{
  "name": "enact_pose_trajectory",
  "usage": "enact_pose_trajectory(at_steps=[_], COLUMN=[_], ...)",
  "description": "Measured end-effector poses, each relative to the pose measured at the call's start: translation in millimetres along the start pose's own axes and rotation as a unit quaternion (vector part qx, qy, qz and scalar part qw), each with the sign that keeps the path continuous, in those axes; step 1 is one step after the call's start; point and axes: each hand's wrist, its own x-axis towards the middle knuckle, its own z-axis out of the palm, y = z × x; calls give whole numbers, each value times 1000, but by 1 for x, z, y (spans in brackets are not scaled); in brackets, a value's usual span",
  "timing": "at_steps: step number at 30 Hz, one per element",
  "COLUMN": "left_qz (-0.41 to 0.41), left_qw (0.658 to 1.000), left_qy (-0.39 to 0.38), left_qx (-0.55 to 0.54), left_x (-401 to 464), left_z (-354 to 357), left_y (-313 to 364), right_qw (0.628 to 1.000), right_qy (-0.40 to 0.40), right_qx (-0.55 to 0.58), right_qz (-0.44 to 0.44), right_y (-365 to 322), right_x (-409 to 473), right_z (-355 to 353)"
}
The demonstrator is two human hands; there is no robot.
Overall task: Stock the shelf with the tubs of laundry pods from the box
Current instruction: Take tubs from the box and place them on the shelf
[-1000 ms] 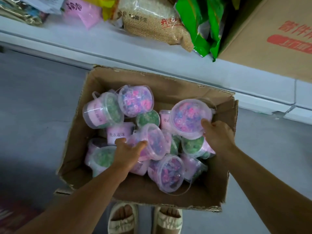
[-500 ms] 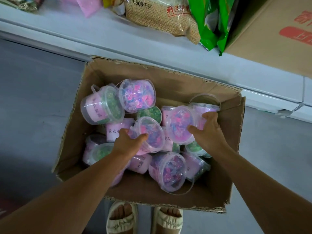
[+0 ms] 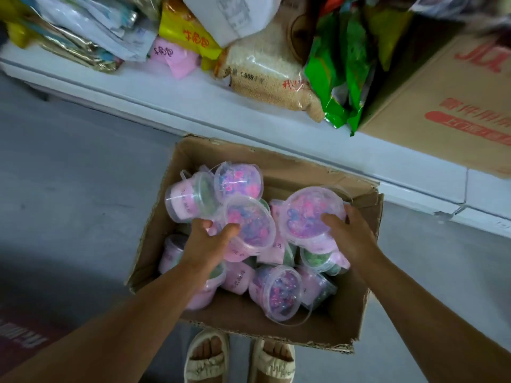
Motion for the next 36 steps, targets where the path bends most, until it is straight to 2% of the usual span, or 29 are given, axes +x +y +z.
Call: enact_pose_trajectory(at_steps=[3, 7, 15, 25, 36], left_qz=[4, 21, 127, 233, 313], left_qw=[999, 996, 977, 944, 912], left_qy=[-16, 8, 12, -22, 21], left_qx=[-37, -89, -170, -233, -265], left_x=[-36, -95, -240, -406, -497], left_z=[-31, -83, -212, -357, -440], left_y=[41, 104, 241, 368, 460], right_qw=[998, 990, 967, 935, 891], right_qy=[9, -7, -60, -55, -90], right_qx=[68, 141, 218, 231, 233], right_qz=[12, 1, -120, -265, -380], right_y=[-34, -102, -256, -398, -511], right_x=[-38, -101, -264, -444, -541], right_z=[-28, -70, -166, -262, -334])
